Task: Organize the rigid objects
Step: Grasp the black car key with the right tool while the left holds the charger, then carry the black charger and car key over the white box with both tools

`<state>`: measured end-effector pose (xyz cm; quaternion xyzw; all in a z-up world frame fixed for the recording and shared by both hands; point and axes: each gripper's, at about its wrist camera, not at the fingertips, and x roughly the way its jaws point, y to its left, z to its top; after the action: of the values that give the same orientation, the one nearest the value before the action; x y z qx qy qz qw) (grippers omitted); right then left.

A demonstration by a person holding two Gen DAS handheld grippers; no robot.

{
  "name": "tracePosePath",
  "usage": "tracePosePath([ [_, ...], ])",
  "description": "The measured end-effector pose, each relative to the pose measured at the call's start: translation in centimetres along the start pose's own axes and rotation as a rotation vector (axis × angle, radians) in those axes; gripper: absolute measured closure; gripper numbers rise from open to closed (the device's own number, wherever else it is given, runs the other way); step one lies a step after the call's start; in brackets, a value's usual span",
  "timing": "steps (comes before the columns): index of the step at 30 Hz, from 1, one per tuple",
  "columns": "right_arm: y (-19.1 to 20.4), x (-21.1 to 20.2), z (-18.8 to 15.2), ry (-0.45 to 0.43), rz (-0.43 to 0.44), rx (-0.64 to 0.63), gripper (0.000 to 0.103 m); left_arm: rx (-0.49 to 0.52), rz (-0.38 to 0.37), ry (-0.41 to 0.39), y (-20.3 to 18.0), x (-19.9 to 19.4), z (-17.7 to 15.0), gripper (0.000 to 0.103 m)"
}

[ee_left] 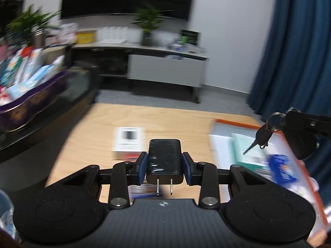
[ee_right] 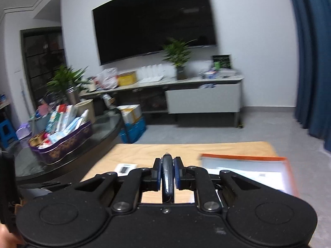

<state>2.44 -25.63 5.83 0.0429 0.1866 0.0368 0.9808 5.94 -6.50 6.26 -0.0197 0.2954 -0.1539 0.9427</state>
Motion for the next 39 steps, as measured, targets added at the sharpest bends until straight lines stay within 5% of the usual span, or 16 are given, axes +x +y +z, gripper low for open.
tracePosePath([
  [9, -5.8, -7.2, -2.0, -0.027, -0.171, 0.036, 0.087, 0.101, -0.189, 0.039, -9.1, -1.1, -1.6, 0.067],
  [14, -8.6, -9.1, -3.5, -0.025, -0.211, 0.09, 0.087, 0.152, -0.226, 0.05, -11.6, -0.9, -2.3, 0.067],
  [39, -10.0, -9.4, -5.9, 0.058, -0.235, 0.133, 0.087, 0.184, -0.195, 0.084, -13.6, -1.3, -4.1, 0.067],
])
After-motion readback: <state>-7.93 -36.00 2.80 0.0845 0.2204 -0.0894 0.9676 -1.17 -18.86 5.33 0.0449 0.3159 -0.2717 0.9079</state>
